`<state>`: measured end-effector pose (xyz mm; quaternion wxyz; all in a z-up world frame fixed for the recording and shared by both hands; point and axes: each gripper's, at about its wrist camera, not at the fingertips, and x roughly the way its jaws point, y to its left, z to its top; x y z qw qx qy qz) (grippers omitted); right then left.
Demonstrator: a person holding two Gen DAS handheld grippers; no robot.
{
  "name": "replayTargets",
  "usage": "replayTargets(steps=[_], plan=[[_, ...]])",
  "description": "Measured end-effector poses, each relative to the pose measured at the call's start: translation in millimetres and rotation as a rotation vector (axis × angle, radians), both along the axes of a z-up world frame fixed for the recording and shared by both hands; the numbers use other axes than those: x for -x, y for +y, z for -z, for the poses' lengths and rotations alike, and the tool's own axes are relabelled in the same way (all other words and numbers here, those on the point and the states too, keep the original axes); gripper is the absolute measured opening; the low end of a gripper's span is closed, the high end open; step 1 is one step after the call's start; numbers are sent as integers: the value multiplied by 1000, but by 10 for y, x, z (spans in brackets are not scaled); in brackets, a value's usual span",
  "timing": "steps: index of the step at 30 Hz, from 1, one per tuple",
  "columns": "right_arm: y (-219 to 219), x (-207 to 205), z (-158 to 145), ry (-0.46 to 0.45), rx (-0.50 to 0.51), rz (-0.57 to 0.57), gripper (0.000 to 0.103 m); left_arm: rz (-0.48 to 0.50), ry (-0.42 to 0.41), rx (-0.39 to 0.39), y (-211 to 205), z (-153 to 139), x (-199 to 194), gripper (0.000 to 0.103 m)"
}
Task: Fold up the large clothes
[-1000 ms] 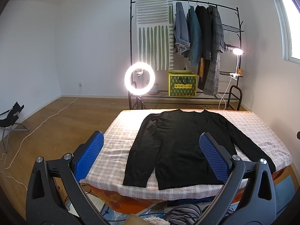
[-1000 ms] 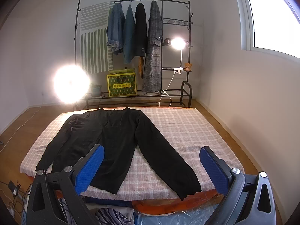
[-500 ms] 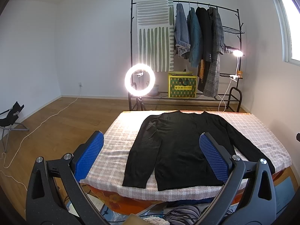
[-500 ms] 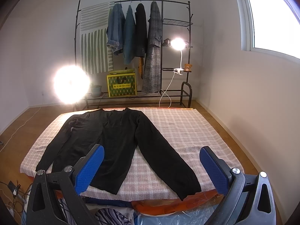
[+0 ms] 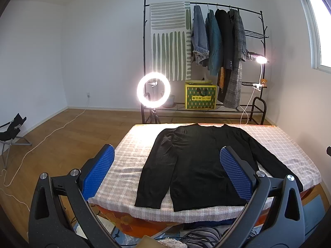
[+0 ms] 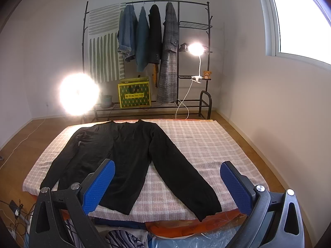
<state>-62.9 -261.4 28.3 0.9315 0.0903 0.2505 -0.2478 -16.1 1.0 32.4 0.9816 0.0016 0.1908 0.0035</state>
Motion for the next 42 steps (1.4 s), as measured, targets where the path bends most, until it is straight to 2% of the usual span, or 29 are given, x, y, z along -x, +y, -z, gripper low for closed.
replayTargets(steps=[33,42], plan=[[-17,42,-17,1,6,6,103,6,-2,-2,-20,-10,-1,103],[1,46,-29,2,12,14,103,-20,1,-7,100,135,-36,103]])
